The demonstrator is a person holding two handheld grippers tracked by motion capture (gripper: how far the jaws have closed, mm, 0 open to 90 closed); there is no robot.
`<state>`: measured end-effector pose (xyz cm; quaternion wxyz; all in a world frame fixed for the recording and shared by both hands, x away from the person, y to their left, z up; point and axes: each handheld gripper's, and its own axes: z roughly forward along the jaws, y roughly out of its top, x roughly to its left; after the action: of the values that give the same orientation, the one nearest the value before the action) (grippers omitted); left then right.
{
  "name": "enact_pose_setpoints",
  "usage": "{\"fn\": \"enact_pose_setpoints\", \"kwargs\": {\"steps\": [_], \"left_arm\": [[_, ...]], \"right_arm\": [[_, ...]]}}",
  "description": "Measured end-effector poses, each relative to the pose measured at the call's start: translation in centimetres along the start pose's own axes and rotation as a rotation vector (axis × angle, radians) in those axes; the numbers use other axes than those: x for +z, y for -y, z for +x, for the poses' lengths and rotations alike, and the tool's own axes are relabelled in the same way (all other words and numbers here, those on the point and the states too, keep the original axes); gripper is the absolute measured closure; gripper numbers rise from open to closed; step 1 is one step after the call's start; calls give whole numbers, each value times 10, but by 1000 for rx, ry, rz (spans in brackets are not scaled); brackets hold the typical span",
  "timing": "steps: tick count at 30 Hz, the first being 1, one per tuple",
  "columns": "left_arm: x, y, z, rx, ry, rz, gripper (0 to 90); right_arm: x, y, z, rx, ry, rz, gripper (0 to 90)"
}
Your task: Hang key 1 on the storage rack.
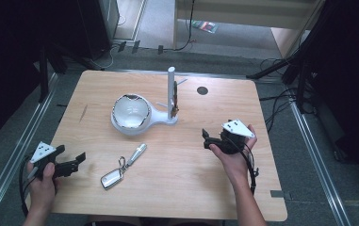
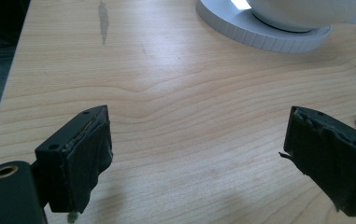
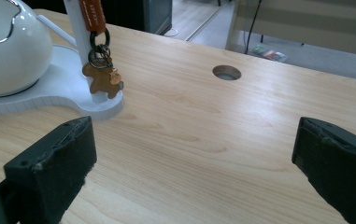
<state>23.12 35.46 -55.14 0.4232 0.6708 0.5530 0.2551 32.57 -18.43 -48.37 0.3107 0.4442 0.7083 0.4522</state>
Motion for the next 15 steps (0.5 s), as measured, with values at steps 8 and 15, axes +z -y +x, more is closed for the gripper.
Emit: {"fn": "enact_pose_setpoints", "kwargs": {"steps": [8, 15], "left_arm": [[-1, 1, 0, 0, 0, -13, 82], [-1, 1, 0, -2, 2, -13, 82]], "right_arm": [[-14, 22, -11, 24, 16, 13, 0], [-36, 44, -26, 60, 33, 15, 0]]}}
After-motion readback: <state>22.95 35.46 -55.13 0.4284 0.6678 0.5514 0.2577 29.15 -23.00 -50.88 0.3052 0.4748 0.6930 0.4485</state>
